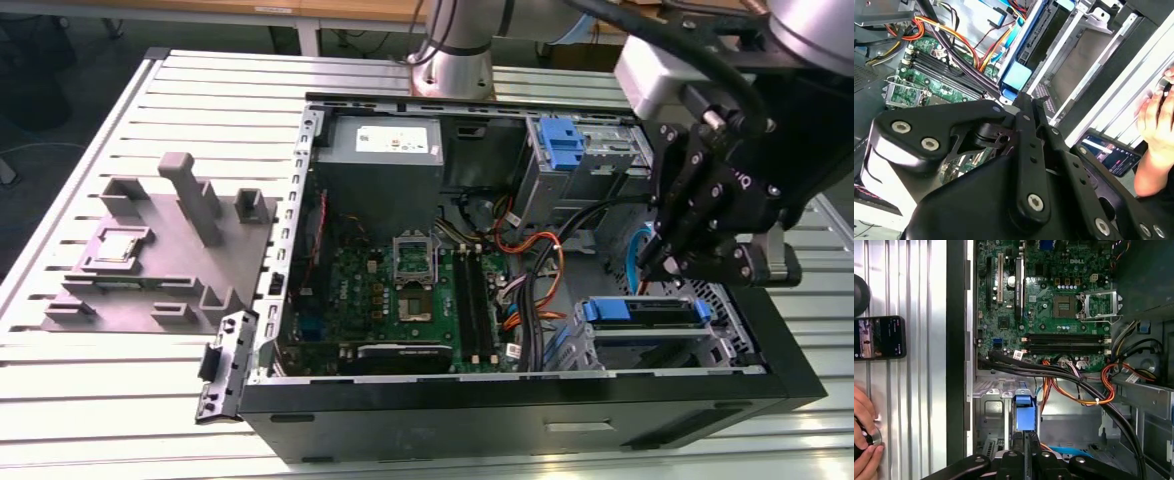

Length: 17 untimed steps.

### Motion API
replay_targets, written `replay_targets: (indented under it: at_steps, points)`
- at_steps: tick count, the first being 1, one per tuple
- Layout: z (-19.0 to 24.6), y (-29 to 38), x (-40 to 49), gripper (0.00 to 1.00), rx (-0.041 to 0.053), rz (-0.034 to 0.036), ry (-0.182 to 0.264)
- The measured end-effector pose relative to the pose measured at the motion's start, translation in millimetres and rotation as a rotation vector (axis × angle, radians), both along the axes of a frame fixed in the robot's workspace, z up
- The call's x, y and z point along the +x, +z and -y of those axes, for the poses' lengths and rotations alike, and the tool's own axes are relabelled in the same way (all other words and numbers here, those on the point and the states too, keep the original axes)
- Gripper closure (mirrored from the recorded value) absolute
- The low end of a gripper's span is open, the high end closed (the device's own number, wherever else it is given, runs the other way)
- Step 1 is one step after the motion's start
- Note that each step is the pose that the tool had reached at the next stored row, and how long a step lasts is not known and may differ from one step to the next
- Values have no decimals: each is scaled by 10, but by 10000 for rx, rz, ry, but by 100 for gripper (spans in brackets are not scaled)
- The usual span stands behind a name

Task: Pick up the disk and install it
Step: 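Insert the disk into the insertion slot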

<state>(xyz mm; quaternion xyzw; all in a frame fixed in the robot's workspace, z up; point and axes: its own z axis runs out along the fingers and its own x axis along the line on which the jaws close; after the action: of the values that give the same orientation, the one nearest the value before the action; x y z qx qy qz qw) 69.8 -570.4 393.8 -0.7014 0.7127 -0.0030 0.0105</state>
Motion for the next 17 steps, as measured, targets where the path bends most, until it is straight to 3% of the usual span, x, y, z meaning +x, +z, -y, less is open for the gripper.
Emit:
replay_targets:
  at_steps: [2,3,17]
  points:
    - [0,-36,0,84,-1,0,0]
    - [0,-54,0,90,1,0,0]
    - [0,-310,1,90,0,0,1]
